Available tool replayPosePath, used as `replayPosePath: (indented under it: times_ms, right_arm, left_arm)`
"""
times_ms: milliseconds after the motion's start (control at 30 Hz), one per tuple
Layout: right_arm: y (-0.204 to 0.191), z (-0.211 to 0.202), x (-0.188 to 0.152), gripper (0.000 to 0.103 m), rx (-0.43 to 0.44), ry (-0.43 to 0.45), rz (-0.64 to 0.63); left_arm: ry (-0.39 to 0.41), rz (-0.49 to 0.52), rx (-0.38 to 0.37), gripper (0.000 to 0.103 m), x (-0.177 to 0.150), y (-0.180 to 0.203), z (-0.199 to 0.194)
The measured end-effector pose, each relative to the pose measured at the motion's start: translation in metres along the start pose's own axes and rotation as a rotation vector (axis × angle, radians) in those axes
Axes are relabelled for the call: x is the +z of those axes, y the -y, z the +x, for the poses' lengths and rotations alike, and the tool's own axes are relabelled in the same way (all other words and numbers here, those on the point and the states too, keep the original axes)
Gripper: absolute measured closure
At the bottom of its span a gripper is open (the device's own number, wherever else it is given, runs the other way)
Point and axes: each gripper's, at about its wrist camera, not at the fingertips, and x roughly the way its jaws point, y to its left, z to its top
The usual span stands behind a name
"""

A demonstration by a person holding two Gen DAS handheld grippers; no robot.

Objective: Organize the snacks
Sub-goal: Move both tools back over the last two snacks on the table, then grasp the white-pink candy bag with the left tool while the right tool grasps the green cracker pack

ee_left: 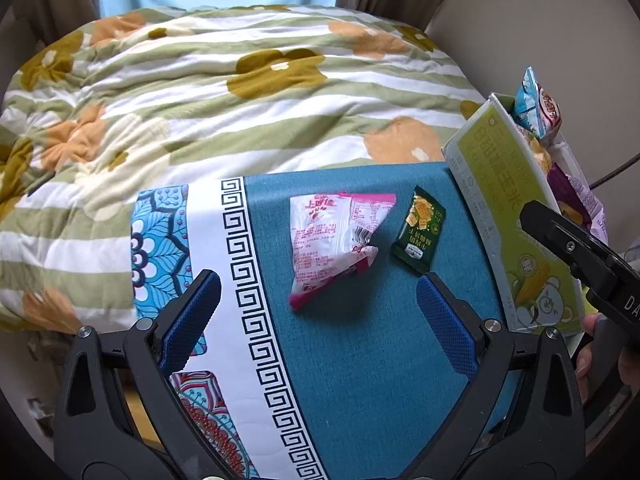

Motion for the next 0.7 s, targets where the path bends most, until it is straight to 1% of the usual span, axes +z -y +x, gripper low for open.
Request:
replayPosePath:
  times_ms: [133,367,433,500,567,600,633,667,700]
  right_arm:
    - [0.0,0.028,-0.015,0.001,-0.049,0.003,0.059]
    - [-0.004,0.064,-0.027,0.002,-0.102,0.028,0.097]
    - [-0.001,0.075,-0.028,0.002,-0.116,0.018,0.109]
    - [0.003,0.084,-0.031,0.002,-0.127,0.004,0.125]
    - [0.007,0.092,-0.034,0.002,-0.135,-0.009,0.144]
    - [0.008,0.096,-0.034,0.002,-0.136,-0.012,0.151]
    - [0.01,0.098,-0.035,0.002,-0.138,-0.014,0.157]
    - [0.009,0.102,-0.036,0.002,-0.144,-0.016,0.16]
    - [0.01,0.104,-0.035,0.002,-0.148,-0.019,0.161]
  left_arm:
    - [-0.017,0.023,-0.034,0.005,0.003,-0.001,0.035]
    - [-0.019,0.049,-0.052,0.005,0.008,0.002,0.084]
    - [-0.025,0.053,-0.052,0.006,0.01,0.003,0.096]
    - [-0.032,0.064,-0.045,0.01,0.012,0.004,0.105]
    - [-0.045,0.068,-0.053,0.017,0.013,0.005,0.113]
    - [-0.048,0.07,-0.053,0.018,0.013,0.005,0.115]
    - [-0.038,0.083,-0.043,0.022,0.013,0.007,0.115]
    - [-0.034,0.095,-0.042,0.03,0.012,0.008,0.114]
    - [-0.031,0.106,-0.031,0.032,0.013,0.008,0.114]
